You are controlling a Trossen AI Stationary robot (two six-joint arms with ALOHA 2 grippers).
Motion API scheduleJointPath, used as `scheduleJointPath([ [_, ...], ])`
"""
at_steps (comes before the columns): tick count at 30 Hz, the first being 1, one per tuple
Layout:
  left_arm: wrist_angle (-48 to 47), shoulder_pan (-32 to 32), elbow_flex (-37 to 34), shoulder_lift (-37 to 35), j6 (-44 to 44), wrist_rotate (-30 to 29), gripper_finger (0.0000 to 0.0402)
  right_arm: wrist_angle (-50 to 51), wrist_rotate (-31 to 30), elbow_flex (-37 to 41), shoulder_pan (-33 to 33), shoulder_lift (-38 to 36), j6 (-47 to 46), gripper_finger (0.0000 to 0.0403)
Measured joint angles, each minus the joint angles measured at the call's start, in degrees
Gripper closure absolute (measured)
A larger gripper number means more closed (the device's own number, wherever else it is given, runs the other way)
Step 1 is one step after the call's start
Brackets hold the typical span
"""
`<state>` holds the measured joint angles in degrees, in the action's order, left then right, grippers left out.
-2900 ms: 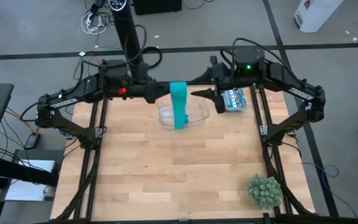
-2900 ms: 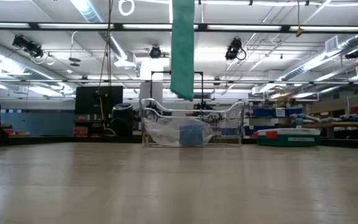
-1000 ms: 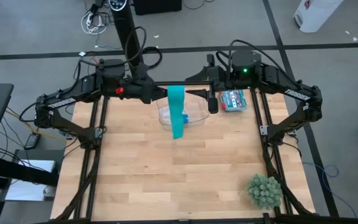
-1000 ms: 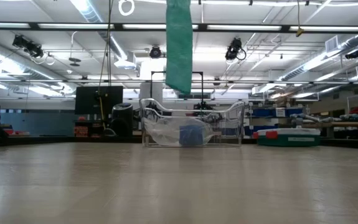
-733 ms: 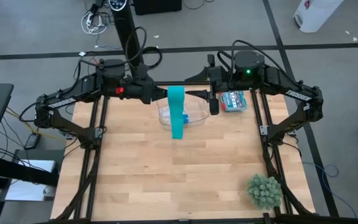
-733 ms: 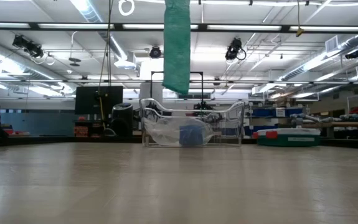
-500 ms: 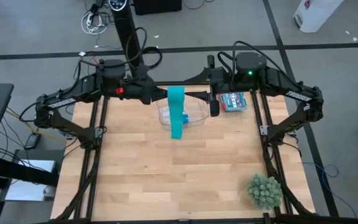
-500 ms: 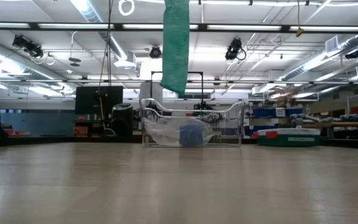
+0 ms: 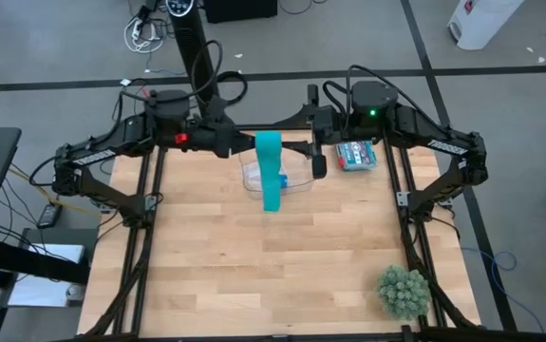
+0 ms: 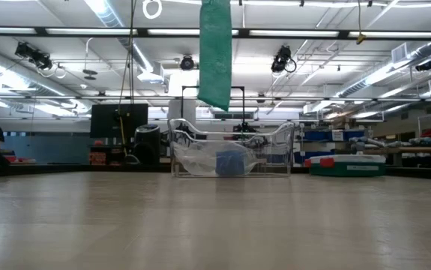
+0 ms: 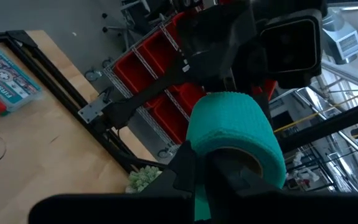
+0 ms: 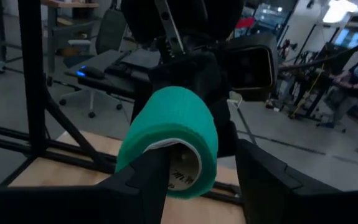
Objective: Roll bandage
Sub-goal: Roll the sky blue bandage
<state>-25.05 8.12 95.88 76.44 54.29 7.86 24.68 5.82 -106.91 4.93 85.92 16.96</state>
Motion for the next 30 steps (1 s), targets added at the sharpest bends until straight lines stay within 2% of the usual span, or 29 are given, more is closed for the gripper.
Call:
scheduleJointPath([
  [5,0.17,0.00,0.00,-0.09,0.04,0.00,0.0378,-1.72,0.42,0.00,0.00,0.43,0.69,0.0234],
  [8,-0.14,0.00,0.00,-0.09,0.02,0.00,0.0378,-1.85,0.52,0.00,0.00,0.89,0.69,0.0253],
  [11,-0.01,0.00,0.00,-0.07,0.01,-0.02,0.0378,-2.11,1.75,0.00,0.02,1.14,0.67,0.0291],
  [16,0.78,-0.02,0.00,0.00,-3.76,0.11,0.0369,-2.18,3.22,0.00,0.04,1.23,0.59,0.0384],
  [19,3.74,-0.44,-0.04,0.03,-7.70,-0.77,0.0346,-3.01,4.16,-0.11,0.32,0.89,-0.19,0.0392],
  [26,4.74,0.33,-0.04,0.11,-14.44,-3.36,0.0260,-2.51,8.04,0.00,1.44,0.24,-4.45,0.0400],
  [30,6.62,0.84,-0.07,0.11,-16.68,-2.47,0.0235,-2.52,9.62,0.00,1.43,-0.70,-7.15,0.0402],
])
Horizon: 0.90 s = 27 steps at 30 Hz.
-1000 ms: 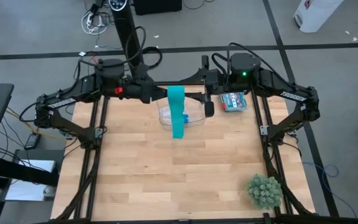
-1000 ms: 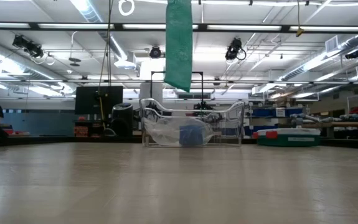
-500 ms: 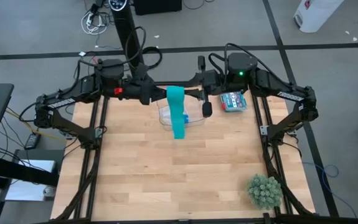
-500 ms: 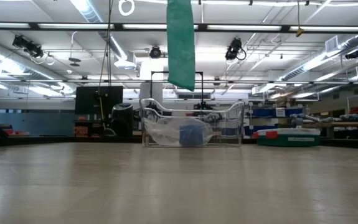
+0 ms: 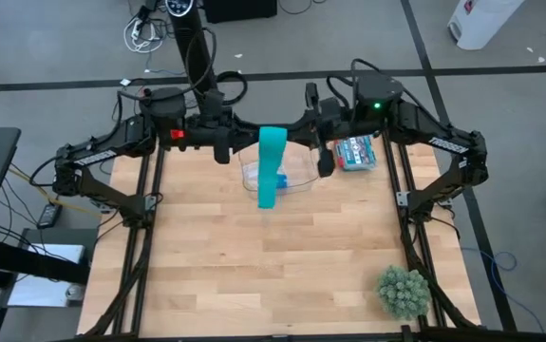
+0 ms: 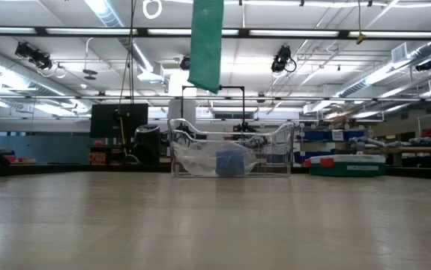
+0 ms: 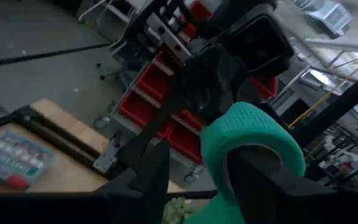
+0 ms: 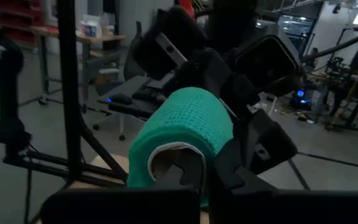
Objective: Roll bandage
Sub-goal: Roll the sky blue bandage
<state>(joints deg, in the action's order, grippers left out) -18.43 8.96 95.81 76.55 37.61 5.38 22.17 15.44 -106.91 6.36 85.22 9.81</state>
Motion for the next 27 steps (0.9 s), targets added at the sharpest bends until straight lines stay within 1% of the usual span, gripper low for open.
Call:
scheduleJointPath([
  [4,3.00,0.36,0.02,-0.03,-1.45,0.09,0.0230,0.18,2.01,0.00,0.72,-1.35,-2.60,0.0402],
  [9,6.55,1.00,0.11,-1.47,-3.25,-1.41,0.0230,0.94,6.37,0.00,1.51,-3.20,-6.71,0.0402],
  [13,8.89,0.67,0.15,-2.23,-5.29,-1.03,0.0230,0.49,6.22,0.00,2.85,-4.46,-11.42,0.0403],
  [19,6.64,-1.73,0.13,-1.22,-5.23,-0.61,0.0229,0.14,5.93,0.00,5.29,-4.67,-17.66,0.0403],
  [27,5.97,-4.69,0.07,1.81,-4.18,-0.49,0.0229,-7.17,5.32,0.00,7.48,-4.67,-21.63,0.0403],
])
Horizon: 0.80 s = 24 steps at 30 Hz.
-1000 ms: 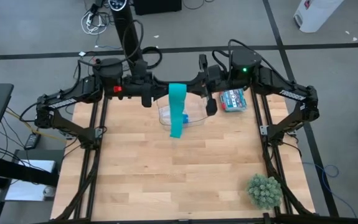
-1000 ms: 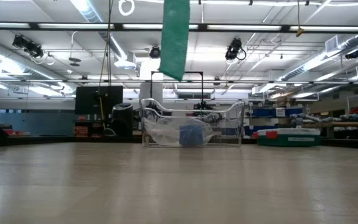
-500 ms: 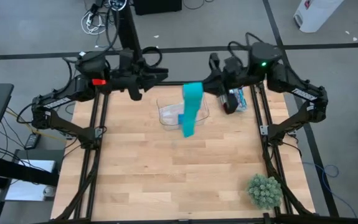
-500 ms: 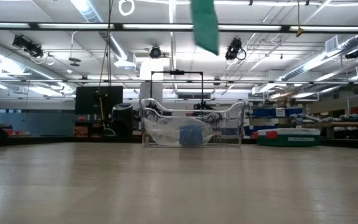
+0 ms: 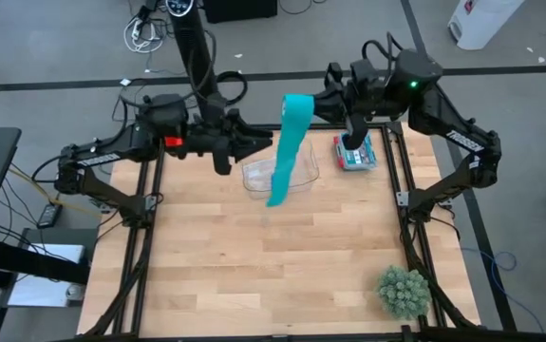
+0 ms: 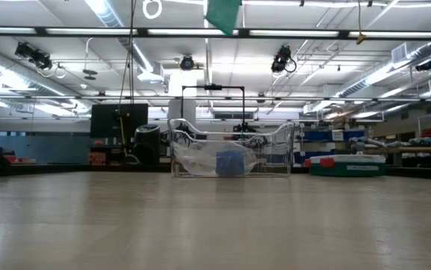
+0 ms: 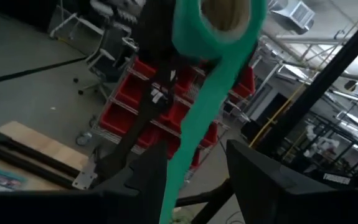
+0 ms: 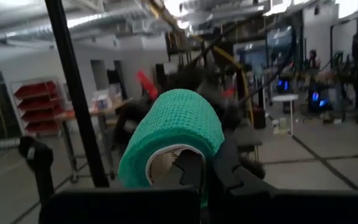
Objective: Roll bandage
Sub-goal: Roll the sky blue bandage
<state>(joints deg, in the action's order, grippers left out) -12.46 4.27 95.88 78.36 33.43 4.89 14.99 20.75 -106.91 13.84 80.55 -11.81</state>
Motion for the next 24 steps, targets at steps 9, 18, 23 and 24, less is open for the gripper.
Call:
scheduleJointPath([
  [9,0.10,-0.26,0.00,1.66,-0.04,-1.41,0.0229,0.66,0.00,-0.02,0.29,0.00,-0.14,0.0403],
  [18,-2.27,-0.26,0.00,2.69,-2.07,-2.05,0.0229,2.09,0.13,-0.02,0.29,0.04,-2.15,0.0403],
  [23,-3.81,-0.19,0.00,2.52,-5.40,-3.85,0.0229,2.42,2.11,-0.02,1.26,0.04,-5.76,0.0403],
  [24,-3.77,-0.17,0.00,2.48,-6.12,-4.11,0.0229,2.42,2.44,-0.02,1.33,0.04,-6.16,0.0403],
])
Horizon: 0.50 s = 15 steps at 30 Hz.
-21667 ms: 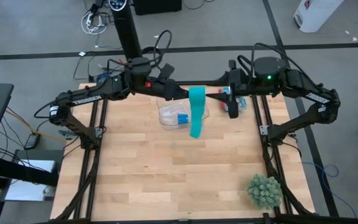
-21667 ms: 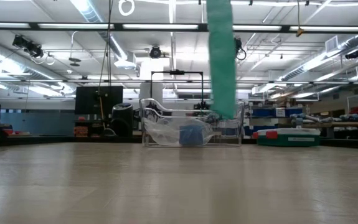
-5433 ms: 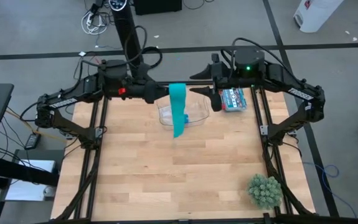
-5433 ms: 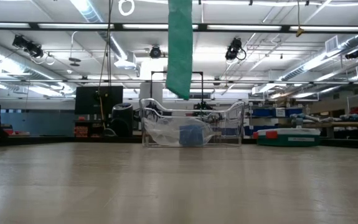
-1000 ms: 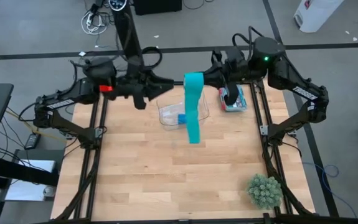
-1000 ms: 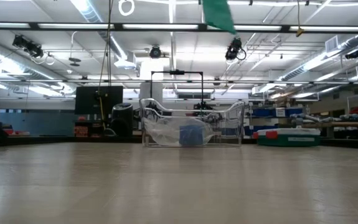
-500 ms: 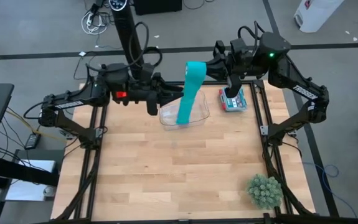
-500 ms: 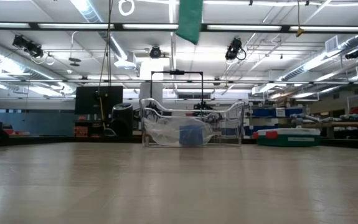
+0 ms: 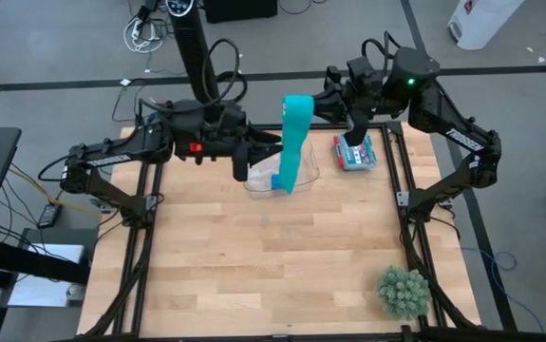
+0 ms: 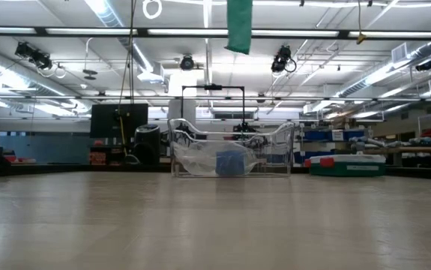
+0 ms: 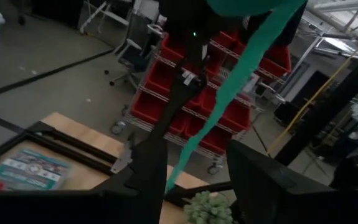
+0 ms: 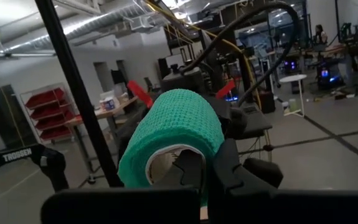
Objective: Roll bandage
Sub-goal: Roll the sky blue bandage
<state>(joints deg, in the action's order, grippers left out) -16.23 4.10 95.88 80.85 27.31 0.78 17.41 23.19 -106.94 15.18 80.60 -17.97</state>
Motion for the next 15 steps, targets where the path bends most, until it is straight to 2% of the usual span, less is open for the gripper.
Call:
scheduleJointPath([
  [15,2.91,0.00,0.00,0.21,-1.57,-3.07,0.0239,-0.39,-0.79,0.00,-0.12,0.82,-0.08,0.0403],
])
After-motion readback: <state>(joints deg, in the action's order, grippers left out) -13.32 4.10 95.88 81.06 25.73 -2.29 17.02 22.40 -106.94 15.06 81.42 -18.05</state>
